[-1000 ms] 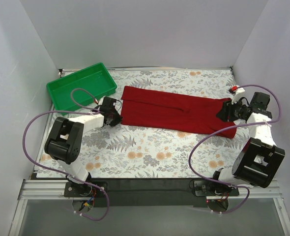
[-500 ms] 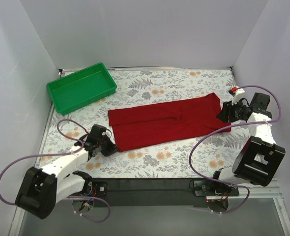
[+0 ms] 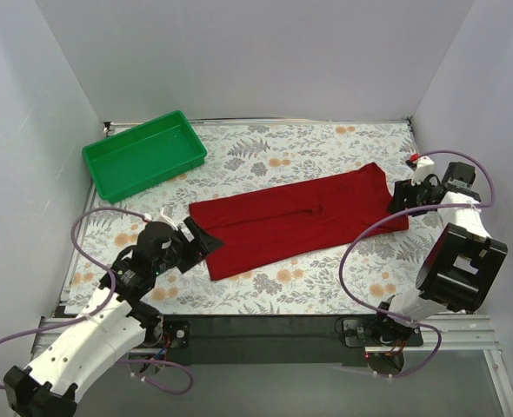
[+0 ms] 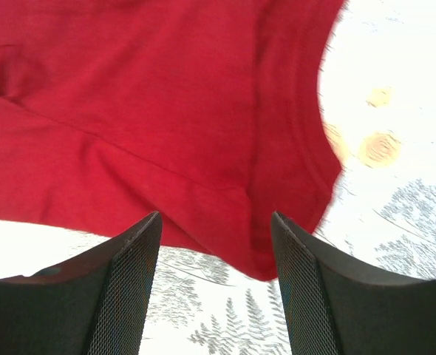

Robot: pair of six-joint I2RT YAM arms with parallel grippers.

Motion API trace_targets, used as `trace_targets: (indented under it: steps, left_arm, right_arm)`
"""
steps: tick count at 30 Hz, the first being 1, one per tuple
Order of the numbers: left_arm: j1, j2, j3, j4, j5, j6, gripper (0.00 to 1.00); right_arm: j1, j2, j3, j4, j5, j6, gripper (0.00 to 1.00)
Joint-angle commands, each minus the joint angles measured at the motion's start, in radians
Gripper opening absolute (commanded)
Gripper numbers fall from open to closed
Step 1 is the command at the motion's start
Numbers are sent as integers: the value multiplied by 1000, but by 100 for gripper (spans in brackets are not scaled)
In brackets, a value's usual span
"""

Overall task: Fold and stack the t-shirts
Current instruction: Fold the tshirt

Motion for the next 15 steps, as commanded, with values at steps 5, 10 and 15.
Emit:
trace_targets:
  steps: [5,10,15]
  left_arm:
    - [-3,51,148,143,-153,441,76]
    - [-5,143,172,266,-216,592,77]
    - [-3,165,152,293,-224,647,78]
  right_arm:
    - [-26,100,93,18,164,19,57]
    - [-30,179,136,17,189,26,57]
    - [-30,268,182,1,152,58,57]
